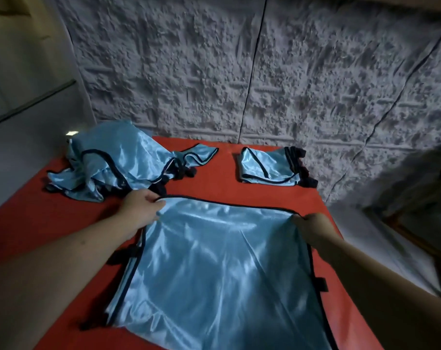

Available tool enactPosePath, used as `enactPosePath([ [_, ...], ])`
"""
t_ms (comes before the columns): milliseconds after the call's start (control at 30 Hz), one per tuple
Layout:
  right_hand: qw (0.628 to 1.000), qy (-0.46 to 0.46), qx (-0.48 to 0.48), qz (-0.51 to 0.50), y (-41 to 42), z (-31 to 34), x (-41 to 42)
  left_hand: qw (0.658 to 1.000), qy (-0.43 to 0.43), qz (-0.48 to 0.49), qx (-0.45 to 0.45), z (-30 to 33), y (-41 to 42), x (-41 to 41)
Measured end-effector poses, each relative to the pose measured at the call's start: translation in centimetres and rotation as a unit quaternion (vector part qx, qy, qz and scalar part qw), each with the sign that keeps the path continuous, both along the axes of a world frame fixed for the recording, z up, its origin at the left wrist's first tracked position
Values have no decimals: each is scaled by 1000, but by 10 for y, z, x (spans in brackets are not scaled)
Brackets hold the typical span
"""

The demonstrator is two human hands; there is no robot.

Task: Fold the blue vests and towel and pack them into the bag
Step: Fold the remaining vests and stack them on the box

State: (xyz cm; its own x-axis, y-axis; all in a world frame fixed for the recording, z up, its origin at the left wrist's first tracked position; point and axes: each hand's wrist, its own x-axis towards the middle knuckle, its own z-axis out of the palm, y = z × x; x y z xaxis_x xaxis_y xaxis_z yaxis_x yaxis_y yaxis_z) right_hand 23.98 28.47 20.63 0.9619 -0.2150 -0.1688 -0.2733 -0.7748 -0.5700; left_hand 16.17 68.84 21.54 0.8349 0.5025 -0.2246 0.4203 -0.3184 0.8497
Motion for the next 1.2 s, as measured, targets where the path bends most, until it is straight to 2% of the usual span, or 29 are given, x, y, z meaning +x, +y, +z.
enactPosePath([
  [100,993,-82,-86,-13,14,0,-11,986,-13,-44,160,-4,-10,-10],
  [167,984,-146,-92,50,37,1,-42,960,-70,-100,253,-3,-31,-35],
  [233,969,-174,-78,156,64,0,-85,920,-111,-193,322,-8,-56,-70],
  [300,949,-154,-110,251,87,-15,-131,884,-100,-275,365,-24,-80,-103],
  [367,929,-144,-174,293,101,-29,-168,854,-66,-292,425,-45,-89,-136],
  [467,932,-70,-210,288,83,-38,-200,821,15,-314,476,-63,-67,-171],
  [567,933,-30,-241,265,42,-49,-192,792,31,-334,511,-68,-31,-188],
  [667,942,-41,-245,224,15,-44,-189,799,70,-309,512,-58,-9,-200],
  [733,949,-30,-226,217,8,-43,-186,828,67,-254,495,-50,0,-203],
  [833,962,-32,-200,182,9,-25,-186,907,78,-139,389,-32,8,-214],
  [933,949,-61,-195,238,17,3,-192,955,71,-76,277,-14,13,-230],
  [1000,929,-21,-167,330,18,14,-206,973,79,-90,199,-14,12,-237],
  [1100,856,66,-259,442,11,4,-235,995,62,-51,58,-19,3,-241],
  [1200,864,94,-279,409,0,3,-246,989,42,2,-139,-16,-5,-242],
])
